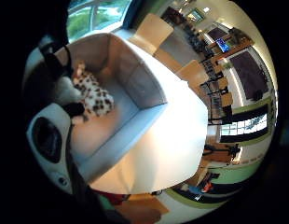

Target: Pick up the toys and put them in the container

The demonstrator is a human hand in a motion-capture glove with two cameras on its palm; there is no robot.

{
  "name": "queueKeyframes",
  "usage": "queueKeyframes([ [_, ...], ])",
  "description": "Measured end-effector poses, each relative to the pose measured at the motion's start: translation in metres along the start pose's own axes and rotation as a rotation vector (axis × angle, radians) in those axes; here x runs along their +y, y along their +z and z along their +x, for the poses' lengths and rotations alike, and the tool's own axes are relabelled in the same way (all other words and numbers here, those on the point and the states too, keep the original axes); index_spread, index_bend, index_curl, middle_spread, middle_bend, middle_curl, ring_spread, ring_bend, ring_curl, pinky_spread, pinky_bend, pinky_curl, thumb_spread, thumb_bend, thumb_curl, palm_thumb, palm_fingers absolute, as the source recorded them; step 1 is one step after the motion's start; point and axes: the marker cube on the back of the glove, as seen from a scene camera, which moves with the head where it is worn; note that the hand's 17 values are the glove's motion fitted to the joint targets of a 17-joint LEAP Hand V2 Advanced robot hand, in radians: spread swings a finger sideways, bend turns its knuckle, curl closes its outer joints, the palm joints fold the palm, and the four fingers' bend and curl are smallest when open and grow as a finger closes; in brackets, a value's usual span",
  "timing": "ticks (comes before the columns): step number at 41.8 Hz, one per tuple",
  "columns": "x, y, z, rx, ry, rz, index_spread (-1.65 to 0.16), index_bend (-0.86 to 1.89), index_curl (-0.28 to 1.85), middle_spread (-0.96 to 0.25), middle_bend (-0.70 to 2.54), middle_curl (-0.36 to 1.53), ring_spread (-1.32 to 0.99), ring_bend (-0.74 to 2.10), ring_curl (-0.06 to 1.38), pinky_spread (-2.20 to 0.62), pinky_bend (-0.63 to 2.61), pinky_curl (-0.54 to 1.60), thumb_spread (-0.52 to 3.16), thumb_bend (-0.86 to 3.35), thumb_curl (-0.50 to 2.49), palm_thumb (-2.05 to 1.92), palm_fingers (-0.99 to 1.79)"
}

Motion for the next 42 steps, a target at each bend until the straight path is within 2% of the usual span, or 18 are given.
queueKeyframes([
  [5,0.000,0.004,-0.006,-0.018,-0.025,-0.034,-0.46,0.36,1.26,-0.51,0.26,0.81,-0.41,0.93,0.45,-0.48,0.96,0.39,0.67,0.01,1.29,0.47,0.95],
  [7,0.001,0.006,-0.008,-0.021,-0.056,-0.065,-0.47,0.24,1.24,-0.49,0.17,0.78,-0.39,0.94,0.45,-0.46,1.03,0.41,0.72,-0.01,1.27,0.44,0.84],
  [8,0.002,0.006,-0.008,-0.025,-0.073,-0.083,-0.47,0.13,1.21,-0.47,0.14,0.76,-0.38,0.93,0.44,-0.44,1.07,0.42,0.76,-0.04,1.24,0.38,0.70],
  [10,0.003,0.007,-0.009,-0.031,-0.102,-0.112,-0.46,0.11,1.17,-0.43,0.07,0.73,-0.35,0.87,0.45,-0.39,1.13,0.45,0.83,-0.08,1.19,0.28,0.44],
  [11,0.004,0.007,-0.009,-0.031,-0.111,-0.124,-0.47,0.12,1.14,-0.38,0.00,0.70,-0.30,0.74,0.42,-0.33,1.17,0.48,0.88,-0.15,1.12,0.14,0.14],
  [14,0.007,0.007,-0.007,-0.020,-0.121,-0.148,-0.48,0.11,1.06,-0.30,0.05,0.65,-0.22,0.64,0.41,-0.22,1.27,0.51,0.94,-0.15,1.00,-0.03,-0.06],
  [19,0.010,0.009,-0.003,-0.017,-0.107,-0.170,-0.49,0.14,0.95,-0.21,0.09,0.56,-0.14,0.53,0.31,-0.11,1.31,0.46,1.01,-0.11,0.85,-0.10,-0.08],
  [26,0.018,0.012,0.007,-0.004,-0.085,-0.174,-0.49,0.15,0.84,-0.14,0.13,0.49,-0.07,0.47,0.28,-0.02,1.29,0.43,1.06,-0.10,0.68,-0.11,-0.10],
  [35,0.033,0.016,0.024,-0.012,-0.046,-0.178,-0.47,0.16,0.74,-0.10,0.16,0.44,-0.03,0.41,0.27,0.04,1.21,0.39,1.09,-0.09,0.53,-0.11,-0.12],
  [42,0.053,0.019,0.045,-0.002,-0.020,-0.121,-0.44,0.13,0.65,-0.09,0.17,0.42,-0.02,0.34,0.26,0.07,1.13,0.36,1.10,-0.08,0.44,-0.10,-0.16],
])
